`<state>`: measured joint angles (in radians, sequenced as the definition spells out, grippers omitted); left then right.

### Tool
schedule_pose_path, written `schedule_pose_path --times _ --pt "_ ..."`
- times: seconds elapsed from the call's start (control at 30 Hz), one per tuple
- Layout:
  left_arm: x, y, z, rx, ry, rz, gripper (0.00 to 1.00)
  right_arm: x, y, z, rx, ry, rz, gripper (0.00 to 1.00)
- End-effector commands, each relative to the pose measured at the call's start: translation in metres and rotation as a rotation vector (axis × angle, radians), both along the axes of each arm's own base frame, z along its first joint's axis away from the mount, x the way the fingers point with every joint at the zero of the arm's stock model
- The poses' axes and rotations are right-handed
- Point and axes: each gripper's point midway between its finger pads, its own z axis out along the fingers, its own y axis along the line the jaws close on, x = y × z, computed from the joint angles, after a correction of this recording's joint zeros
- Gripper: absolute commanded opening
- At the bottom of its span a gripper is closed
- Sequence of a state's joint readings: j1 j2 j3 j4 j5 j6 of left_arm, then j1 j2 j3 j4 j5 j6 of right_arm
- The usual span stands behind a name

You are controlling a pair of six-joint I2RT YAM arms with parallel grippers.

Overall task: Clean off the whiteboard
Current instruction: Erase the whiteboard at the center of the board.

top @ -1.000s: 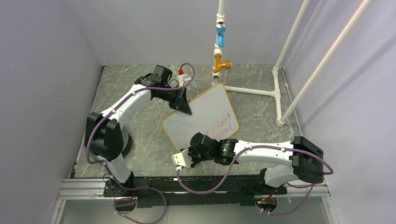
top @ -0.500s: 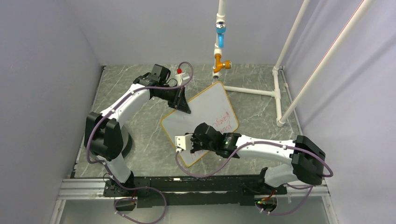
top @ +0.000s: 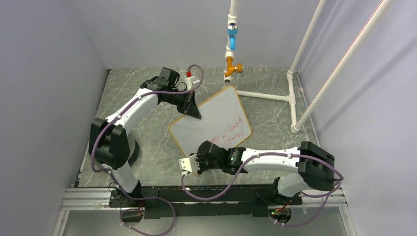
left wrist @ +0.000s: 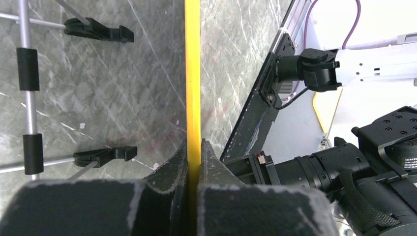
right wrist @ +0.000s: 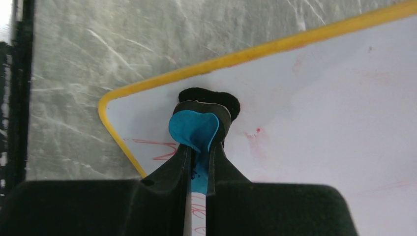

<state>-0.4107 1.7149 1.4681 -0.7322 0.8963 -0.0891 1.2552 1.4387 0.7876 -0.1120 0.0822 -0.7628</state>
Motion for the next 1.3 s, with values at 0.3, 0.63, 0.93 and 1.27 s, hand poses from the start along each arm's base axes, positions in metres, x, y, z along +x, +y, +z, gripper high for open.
schedule_pose_path --times 0.3,0.63,0.93,1.27 --pt "-0.002 -0.006 0.036 -0.064 -0.079 0.027 0.00 0.034 0.001 0.028 0.081 -0.023 -0.140 0.00" --pt "0.004 0.004 0.036 0.032 -0.137 0.111 0.00 0.031 -0.028 -0.005 0.007 -0.034 -0.157 0.00" --pt "0.001 -0.002 0.034 0.066 -0.159 0.111 0.00 0.064 0.006 0.042 0.188 -0.010 -0.231 0.00" --pt "-0.002 -0.002 0.041 0.055 -0.184 0.106 0.00 0.025 0.004 0.009 0.121 -0.040 -0.095 0.00"
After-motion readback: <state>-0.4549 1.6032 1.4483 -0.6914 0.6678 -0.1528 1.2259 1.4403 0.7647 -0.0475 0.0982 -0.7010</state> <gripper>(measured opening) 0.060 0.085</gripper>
